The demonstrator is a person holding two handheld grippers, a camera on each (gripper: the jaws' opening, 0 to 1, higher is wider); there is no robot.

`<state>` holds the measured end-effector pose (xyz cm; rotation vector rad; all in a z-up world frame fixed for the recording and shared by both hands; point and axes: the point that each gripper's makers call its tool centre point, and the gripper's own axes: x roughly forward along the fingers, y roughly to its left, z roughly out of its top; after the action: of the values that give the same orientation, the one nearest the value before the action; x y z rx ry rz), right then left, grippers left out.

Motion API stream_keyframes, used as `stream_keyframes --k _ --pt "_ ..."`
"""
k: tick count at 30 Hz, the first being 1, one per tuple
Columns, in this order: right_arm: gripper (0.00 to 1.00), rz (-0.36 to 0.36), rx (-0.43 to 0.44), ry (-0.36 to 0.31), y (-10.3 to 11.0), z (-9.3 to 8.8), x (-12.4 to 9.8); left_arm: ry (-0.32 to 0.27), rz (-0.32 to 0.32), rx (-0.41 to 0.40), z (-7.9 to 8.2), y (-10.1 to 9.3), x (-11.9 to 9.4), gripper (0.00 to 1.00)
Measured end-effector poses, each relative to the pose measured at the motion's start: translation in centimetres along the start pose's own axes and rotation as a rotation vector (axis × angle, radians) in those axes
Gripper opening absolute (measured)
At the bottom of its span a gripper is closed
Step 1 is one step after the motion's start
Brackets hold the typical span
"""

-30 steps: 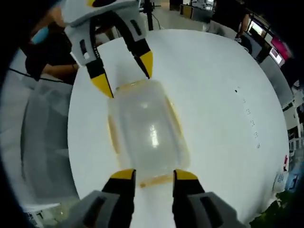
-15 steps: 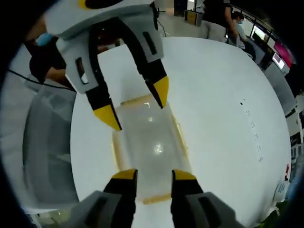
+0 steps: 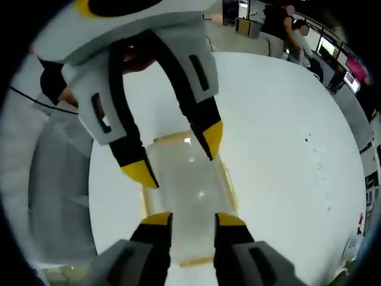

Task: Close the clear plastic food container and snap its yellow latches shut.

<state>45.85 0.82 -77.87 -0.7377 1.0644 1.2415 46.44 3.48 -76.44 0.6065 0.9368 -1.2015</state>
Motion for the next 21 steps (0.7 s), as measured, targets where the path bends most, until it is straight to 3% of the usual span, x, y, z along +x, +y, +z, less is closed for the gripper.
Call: stream_keyframes --k 21 --pt "0.24 -0.018 0.002 -0.038 -1.2 1.1 0.2 -0.002 0.011 -0.024 -0.8 -1.3 1.0 0.36"
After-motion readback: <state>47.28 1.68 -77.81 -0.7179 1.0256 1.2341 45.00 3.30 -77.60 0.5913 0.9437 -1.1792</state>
